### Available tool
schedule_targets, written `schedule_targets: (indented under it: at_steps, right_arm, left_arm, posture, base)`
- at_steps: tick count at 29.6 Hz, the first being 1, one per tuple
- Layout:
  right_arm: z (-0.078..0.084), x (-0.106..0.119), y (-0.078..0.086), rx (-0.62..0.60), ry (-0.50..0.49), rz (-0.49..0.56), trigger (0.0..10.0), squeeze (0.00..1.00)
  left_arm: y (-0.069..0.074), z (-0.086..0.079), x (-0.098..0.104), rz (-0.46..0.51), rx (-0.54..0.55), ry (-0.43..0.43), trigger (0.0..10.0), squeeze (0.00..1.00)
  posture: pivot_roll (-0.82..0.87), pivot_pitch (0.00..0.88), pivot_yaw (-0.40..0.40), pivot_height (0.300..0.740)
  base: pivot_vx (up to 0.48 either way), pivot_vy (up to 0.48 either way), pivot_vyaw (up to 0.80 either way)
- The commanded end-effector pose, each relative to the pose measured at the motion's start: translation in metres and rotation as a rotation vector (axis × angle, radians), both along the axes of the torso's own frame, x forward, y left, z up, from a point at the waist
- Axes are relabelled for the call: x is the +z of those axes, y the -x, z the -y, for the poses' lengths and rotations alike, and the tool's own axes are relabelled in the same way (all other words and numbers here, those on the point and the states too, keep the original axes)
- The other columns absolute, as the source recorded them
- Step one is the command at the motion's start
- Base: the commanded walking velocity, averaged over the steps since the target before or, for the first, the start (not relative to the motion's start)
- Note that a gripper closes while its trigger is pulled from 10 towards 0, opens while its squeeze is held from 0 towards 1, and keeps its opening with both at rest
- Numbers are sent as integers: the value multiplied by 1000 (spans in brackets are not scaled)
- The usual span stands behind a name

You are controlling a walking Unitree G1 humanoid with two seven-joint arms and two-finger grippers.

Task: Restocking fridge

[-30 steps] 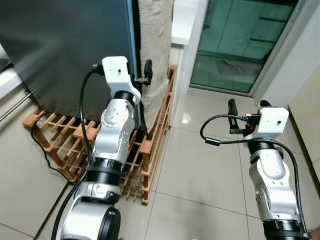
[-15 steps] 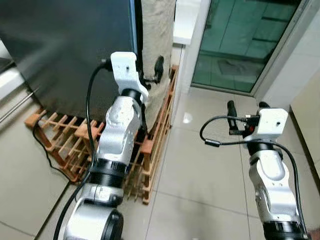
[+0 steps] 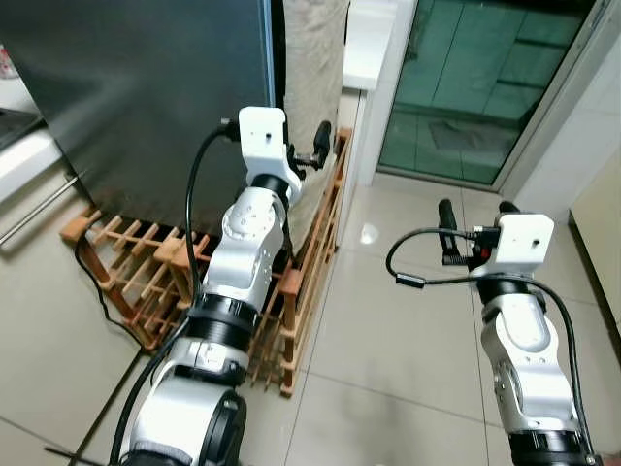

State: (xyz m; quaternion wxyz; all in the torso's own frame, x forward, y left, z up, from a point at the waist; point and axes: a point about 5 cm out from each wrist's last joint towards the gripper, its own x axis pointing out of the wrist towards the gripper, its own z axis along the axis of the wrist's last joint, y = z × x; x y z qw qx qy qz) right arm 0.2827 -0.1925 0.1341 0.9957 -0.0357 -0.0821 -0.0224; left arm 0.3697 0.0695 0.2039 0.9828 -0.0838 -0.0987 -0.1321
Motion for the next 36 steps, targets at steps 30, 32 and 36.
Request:
schedule_targets:
  at_steps: [30, 32, 36]
  right_arm:
    - [1, -5, 2, -30, 2, -24, 10000, 0]
    - [0, -5, 2, -30, 2, -23, 10000, 0]
    - [0, -5, 1, -34, -3, -25, 10000, 0]
  left_arm:
    - [-12, 20, -24, -203, -22, 88, 10000, 0]
    - [-12, 25, -24, -227, -51, 138, 10000, 0]
    - [-1, 51, -4, -120, -263, 119, 10000, 0]
  posture:
    - [-185, 0, 15, 740]
    - [-185, 0, 15, 740]
    - [-185, 0, 17, 740]
  base:
    - [0, 0, 0]
    - [0, 0, 0]
    - [0, 0, 0]
